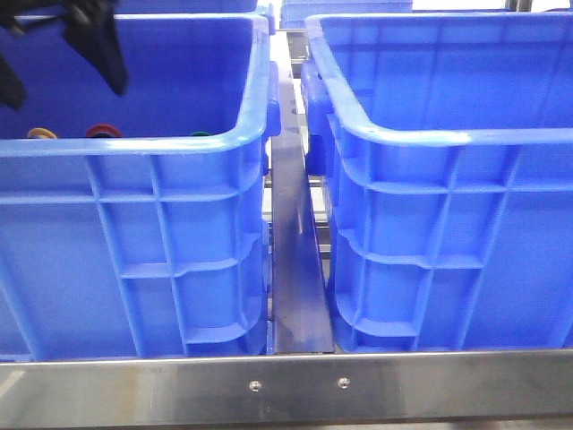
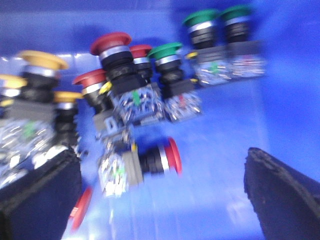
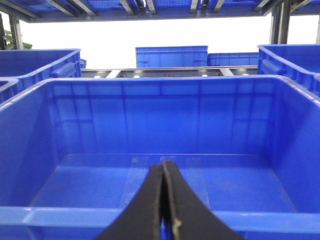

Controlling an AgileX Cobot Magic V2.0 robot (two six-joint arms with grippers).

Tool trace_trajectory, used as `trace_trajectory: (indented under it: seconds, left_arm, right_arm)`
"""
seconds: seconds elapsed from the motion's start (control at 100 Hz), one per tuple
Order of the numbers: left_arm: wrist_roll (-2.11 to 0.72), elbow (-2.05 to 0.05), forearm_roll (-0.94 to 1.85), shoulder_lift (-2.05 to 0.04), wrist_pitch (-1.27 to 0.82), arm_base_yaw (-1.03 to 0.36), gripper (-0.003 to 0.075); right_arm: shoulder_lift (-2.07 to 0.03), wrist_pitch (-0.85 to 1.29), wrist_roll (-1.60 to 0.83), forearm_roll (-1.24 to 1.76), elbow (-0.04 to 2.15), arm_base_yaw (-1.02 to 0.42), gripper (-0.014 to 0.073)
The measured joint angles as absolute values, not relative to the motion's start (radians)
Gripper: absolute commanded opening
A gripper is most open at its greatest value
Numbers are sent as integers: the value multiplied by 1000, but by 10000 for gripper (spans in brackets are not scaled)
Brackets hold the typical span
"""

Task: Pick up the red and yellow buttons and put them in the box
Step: 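Lower the left gripper into the button bin and grasp a red-capped button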

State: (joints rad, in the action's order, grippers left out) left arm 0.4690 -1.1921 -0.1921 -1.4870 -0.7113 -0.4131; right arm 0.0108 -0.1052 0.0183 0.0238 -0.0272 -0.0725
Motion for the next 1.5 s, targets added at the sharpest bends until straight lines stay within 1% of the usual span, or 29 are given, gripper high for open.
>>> trace_trajectory:
  seconds: [0.1,0.27,0.77,1.5]
  left_arm:
    - [579,-1225,-280,-1547,-715,-434,620]
    - [678,-1263,-357,-1622,-715,-438,620]
    - [727,-1332,-413,-1766,-713,-439,620]
    - [761,-1332,-464,-1779,-677,-413,620]
  right_arm:
    - [11,-105,18,24,-27,-72,-67]
    - [11,-105,18,24,-27,-72,-67]
    - [11,-105,16,24,-27,-74,-67]
    - [11,-105,18,24,-27,-74,-67]
